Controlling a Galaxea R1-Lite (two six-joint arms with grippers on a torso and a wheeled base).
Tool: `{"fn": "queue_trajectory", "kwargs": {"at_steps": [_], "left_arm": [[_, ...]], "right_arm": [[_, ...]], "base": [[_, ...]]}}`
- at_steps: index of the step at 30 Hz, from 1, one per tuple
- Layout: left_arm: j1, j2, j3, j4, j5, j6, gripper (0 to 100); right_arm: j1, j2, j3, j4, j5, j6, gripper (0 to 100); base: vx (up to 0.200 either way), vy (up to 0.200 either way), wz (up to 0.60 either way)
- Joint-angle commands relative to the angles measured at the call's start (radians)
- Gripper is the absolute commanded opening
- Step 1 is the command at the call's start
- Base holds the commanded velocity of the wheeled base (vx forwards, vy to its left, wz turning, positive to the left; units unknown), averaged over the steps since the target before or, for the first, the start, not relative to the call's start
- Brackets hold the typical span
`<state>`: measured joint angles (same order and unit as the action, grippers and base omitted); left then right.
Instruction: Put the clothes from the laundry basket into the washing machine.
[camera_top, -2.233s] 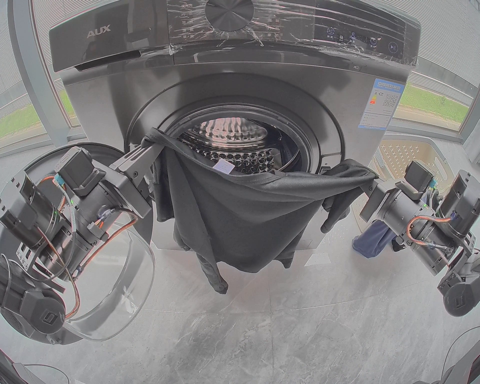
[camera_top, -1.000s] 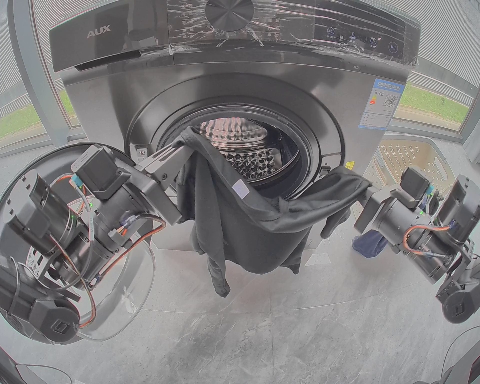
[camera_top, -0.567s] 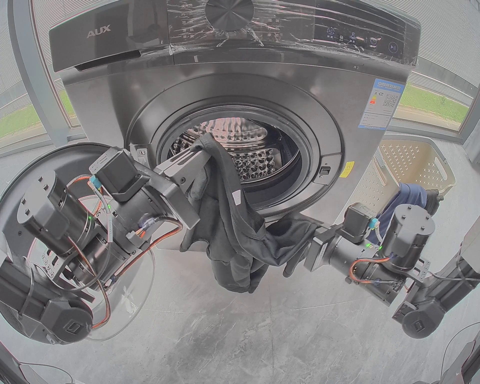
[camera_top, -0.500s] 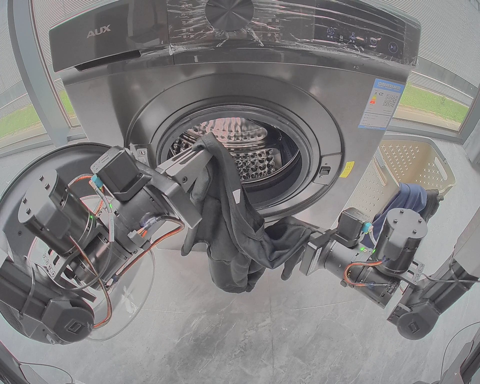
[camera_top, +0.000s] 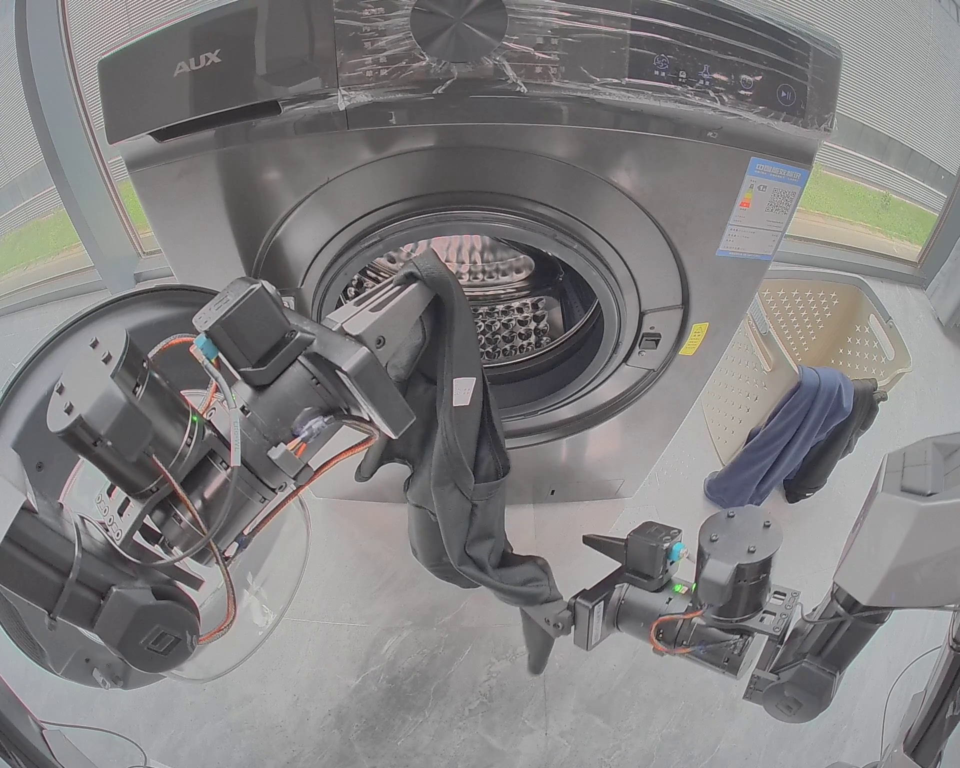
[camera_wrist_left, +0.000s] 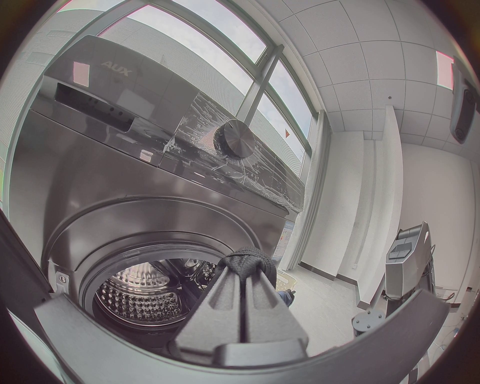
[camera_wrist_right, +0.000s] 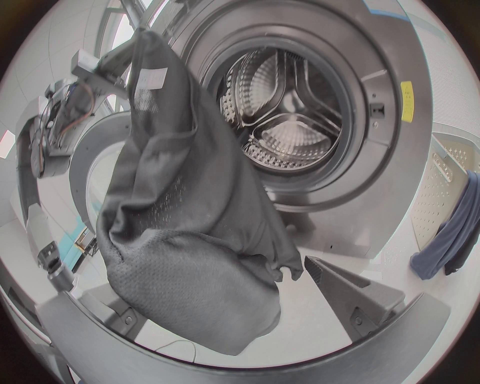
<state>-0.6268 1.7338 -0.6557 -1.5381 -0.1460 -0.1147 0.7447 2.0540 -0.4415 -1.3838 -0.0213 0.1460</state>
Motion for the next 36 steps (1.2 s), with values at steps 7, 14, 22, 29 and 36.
{"fn": "queue_trajectory", "kwargs": {"at_steps": [7,14,22,29,36], "left_arm": [[-0.001,-0.003,-0.001,-0.005,-0.007,0.000,0],[-0.005,-0.003,0.002,-0.007,-0.007,0.000,0],[0.002,-0.005,-0.005,-0.005,-0.006,-0.002,0],[-0.008,-0.013,0.004,-0.007,-0.009,0.000,0],[-0.024,-0.042,0.010,-0.007,-0.017,0.000,0]], "right_arm": [[0.039,0.060,0.109,-0.078,0.006,-0.002,100],[0.041,0.049,0.107,-0.162,0.080,0.001,100],[0.042,0.051,0.264,-0.164,0.080,0.003,100],[0.004,0.046,0.098,-0.162,0.037,-0.003,100],[-0.027,0.132,-0.146,-0.161,0.038,-0.019,100]], "base": [[0.000,0.000,0.00],[0.000,0.000,0.00],[0.000,0.000,0.00],[0.000,0.000,0.00],[0.000,0.000,0.00]]}}
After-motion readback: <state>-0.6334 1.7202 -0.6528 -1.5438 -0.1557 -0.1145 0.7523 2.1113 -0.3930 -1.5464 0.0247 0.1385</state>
